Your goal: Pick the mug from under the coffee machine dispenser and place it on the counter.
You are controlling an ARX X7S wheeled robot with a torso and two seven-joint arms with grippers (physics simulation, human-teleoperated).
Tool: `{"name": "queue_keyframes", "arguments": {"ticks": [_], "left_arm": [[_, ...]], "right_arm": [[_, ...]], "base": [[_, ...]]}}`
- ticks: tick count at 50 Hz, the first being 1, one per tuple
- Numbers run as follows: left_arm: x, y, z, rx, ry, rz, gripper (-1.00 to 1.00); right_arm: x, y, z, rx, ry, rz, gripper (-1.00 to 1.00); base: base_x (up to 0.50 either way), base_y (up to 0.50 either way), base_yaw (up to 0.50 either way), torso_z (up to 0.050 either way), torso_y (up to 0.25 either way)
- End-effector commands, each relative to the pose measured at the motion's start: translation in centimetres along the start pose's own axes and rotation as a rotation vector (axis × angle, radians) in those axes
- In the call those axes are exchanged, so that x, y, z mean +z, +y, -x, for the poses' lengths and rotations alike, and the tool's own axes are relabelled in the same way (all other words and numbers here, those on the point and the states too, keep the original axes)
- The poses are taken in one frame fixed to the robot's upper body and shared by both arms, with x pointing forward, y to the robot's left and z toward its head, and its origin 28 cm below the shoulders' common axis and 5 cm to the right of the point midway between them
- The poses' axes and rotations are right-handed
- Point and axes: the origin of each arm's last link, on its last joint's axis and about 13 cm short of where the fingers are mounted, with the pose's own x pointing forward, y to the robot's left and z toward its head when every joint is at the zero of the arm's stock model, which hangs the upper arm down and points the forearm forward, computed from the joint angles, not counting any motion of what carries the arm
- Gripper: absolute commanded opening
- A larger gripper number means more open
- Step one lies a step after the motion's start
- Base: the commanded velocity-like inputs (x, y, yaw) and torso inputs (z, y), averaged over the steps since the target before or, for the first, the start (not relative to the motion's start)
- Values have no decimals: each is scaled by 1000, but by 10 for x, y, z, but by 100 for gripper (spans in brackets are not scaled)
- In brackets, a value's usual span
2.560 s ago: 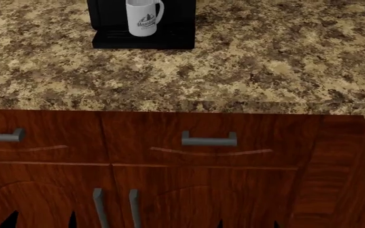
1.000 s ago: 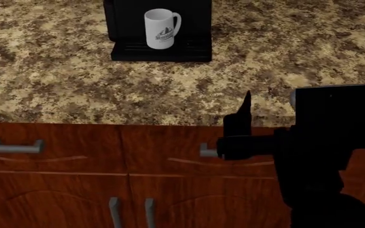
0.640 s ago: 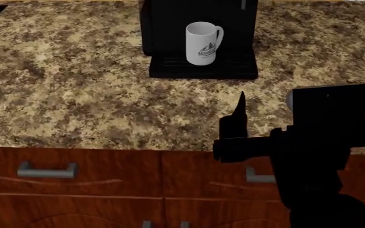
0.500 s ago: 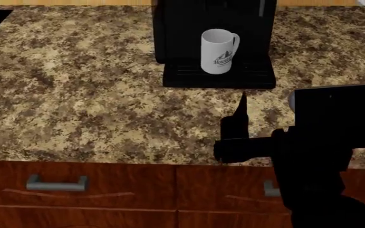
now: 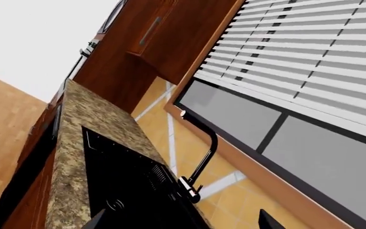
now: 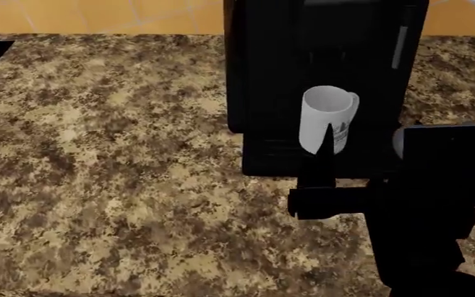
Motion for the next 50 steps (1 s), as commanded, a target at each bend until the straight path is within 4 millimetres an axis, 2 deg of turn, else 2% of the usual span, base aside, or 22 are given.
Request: {"name": "queue_keyframes", "arguments": {"ticks": [1,11,20,33,43,50], "left_arm": [[0,-1,0,-4,-1,-3,100],[-1,0,0,-8,-3,-4,100],[-1,0,1,-13,-3,-3,100],[0,-1,1,-17,-2,-4,100],[0,-1,1,-22,-5,-6,100],[0,-1,1,-26,-8,-10,100]], "right_arm": [[0,-1,3,-22,6,-13,100],[-7,2,7,24,97,-146,100],[3,-2,16,42,244,-245,100],[24,-15,19,-3,432,-150,100],[39,-21,3,-41,450,-67,100],[52,-23,-13,-4,414,-25,100]], "base": [[449,297,0,0,0],[273,177,0,0,1],[0,0,0,0,0],[0,0,0,0,0],[0,0,0,0,0],[0,0,0,0,0]]}}
